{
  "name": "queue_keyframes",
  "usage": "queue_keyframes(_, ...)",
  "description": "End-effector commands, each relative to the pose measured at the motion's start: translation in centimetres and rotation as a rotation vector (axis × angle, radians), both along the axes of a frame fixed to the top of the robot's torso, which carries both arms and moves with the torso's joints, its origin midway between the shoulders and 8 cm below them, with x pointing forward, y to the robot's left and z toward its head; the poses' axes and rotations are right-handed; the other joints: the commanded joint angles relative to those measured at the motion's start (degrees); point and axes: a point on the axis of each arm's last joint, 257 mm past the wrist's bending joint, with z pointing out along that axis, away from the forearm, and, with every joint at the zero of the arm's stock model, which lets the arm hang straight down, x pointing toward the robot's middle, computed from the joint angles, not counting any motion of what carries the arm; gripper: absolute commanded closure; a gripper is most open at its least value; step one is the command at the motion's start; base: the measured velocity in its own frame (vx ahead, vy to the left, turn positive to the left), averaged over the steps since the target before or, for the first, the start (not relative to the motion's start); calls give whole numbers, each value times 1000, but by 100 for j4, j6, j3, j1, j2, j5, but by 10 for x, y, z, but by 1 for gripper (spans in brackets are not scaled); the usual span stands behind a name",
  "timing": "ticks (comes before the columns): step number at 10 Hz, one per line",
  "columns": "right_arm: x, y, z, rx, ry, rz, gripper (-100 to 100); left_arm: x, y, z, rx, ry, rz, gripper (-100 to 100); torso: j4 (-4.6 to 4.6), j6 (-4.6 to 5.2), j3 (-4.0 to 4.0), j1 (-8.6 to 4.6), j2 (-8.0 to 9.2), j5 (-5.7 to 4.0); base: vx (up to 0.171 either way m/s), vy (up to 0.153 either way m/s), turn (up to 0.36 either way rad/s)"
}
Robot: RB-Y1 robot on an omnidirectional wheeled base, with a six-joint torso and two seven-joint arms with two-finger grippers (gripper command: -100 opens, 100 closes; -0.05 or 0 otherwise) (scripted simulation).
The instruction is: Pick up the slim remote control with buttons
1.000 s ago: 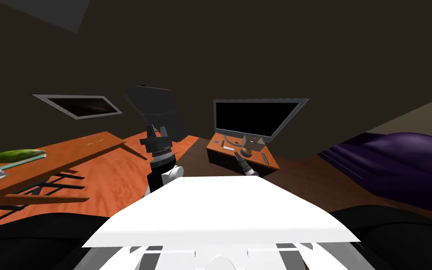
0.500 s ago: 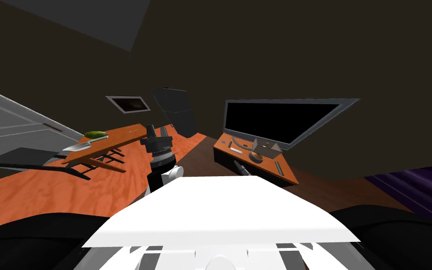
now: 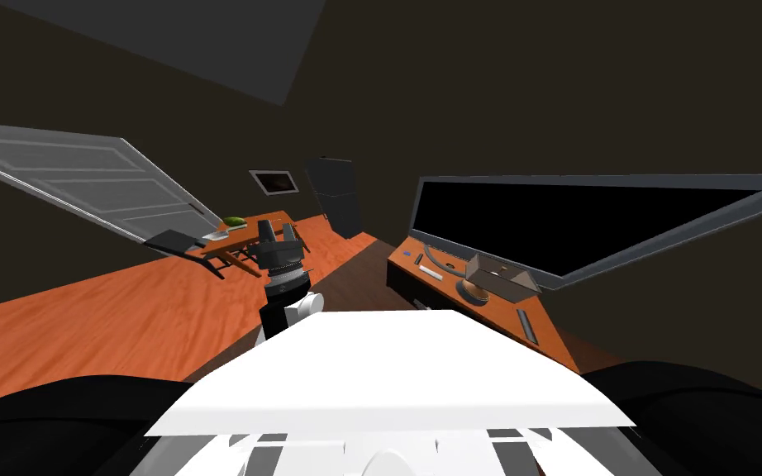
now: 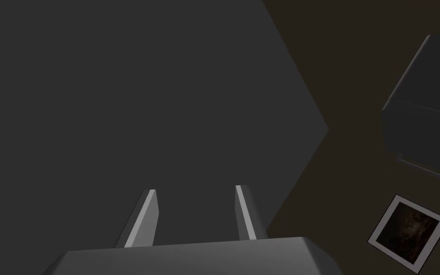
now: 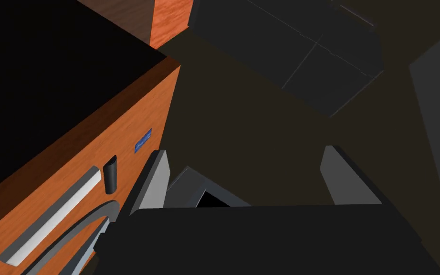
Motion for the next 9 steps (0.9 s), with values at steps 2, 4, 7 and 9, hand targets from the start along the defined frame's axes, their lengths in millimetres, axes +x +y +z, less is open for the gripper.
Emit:
queue_keyframes(2, -29, -14, -31, -63, 89, 24, -100, 0, 0, 0, 0, 0, 0, 0, -2, -2, -5, -1, -9, -1, 47, -1, 379)
queue_keyframes(4, -58, -27, -57, -119, 166, 44, -100, 0, 0, 0, 0, 0, 0, 0, -2, -1, -7, -9, -12, -2, 49, -22, 346)
queue_keyframes(7, -119, -60, -102, -231, 316, 82, -100, 0, 0, 0, 0, 0, 0, 0, -3, 1, -8, -11, -14, -3, 61, -32, 393)
queue_keyframes(9, -153, -81, -122, -292, 396, 98, -100, 0, 0, 0, 0, 0, 0, 0, -4, 6, -9, -11, -15, -2, 59, -44, 317)
